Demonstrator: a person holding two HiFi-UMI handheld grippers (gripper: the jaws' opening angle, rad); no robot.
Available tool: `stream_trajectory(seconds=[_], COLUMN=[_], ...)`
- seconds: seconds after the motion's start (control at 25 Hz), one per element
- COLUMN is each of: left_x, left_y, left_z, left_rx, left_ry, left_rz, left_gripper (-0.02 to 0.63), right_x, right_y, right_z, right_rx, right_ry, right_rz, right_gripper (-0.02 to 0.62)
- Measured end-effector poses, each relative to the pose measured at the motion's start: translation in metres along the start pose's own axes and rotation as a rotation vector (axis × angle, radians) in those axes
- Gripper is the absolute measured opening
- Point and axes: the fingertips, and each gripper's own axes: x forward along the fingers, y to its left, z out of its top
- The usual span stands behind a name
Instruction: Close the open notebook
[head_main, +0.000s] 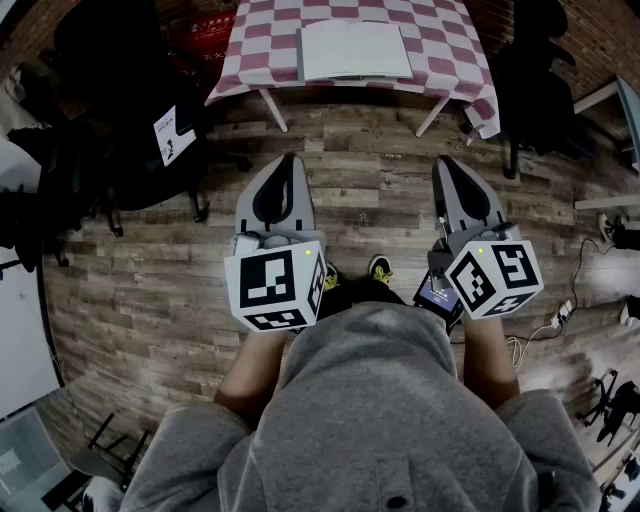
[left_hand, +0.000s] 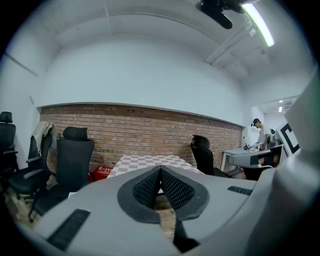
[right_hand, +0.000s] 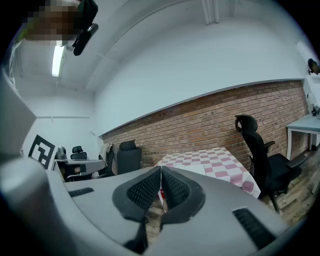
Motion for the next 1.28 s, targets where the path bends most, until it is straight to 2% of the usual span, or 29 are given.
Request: stream_trajectory(seconds=[0.64, 1.28], left_x=[-0.026, -0.034], left_y=[0.048, 0.068], left_z=[-0.002, -0.002], left_rx=[-0.014, -0.033], left_ry=[-0.018, -0.039], left_rz=[-0.033, -0.061], left_gripper=[0.008, 0.008], right_x=[0.007, 0.015], right_y=[0.049, 0.079], right_z=[-0.008, -0.005], right_rx=[0.045, -0.019], right_ry=[-0.019, -0.019], right_rz=[-0.049, -0.045], right_gripper=[0.026, 0.025])
